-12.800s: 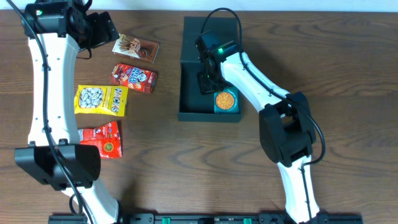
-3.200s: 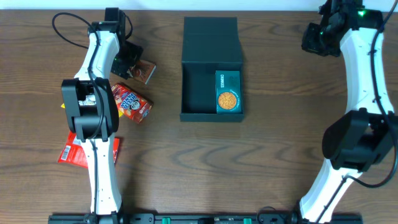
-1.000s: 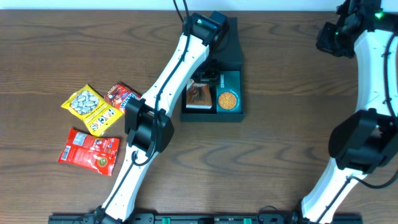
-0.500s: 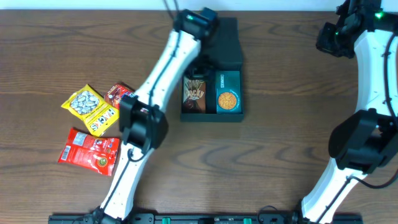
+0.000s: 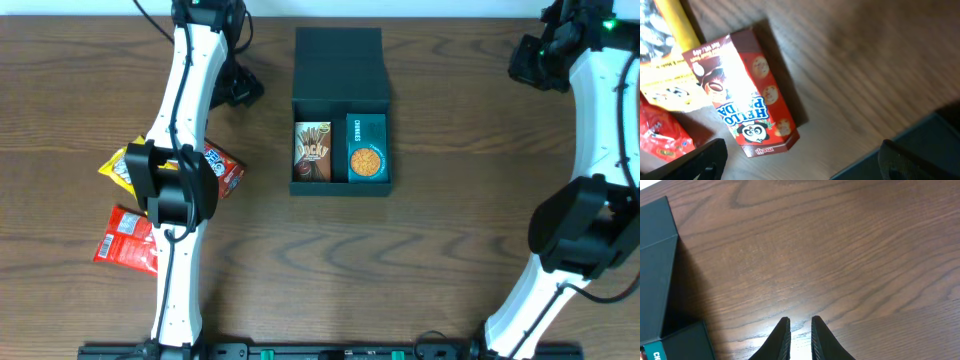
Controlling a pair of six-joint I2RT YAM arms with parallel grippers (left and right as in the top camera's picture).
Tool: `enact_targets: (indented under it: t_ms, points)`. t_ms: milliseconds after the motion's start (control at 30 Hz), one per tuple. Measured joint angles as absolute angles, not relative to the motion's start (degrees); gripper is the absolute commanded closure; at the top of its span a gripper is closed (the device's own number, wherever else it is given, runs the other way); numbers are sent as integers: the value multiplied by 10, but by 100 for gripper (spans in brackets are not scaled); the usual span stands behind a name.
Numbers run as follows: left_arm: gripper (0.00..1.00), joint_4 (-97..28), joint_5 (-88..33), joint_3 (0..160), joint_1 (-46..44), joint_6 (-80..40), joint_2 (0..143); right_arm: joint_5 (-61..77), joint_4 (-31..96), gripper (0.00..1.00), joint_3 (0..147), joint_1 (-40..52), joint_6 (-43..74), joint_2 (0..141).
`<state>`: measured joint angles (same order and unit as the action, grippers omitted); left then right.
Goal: Pack container
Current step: 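Move the left gripper back and grasp the red Hello Panda box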
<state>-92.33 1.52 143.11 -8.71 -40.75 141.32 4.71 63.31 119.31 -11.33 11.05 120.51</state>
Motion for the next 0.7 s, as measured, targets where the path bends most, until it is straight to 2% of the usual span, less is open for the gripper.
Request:
enact_targets:
  t_ms: [267,467,700]
  points:
    - [4,-924,27,1395,-83,-404,1406,47,620,84,1193,-113,110,1205]
    - [2,-917,58,1271,-83,-400,1322,49,611,83,1193,-113,110,1205]
    - [5,-762,19,1036,-71,-390,1198,58,608,83,1193,-113,110,1205]
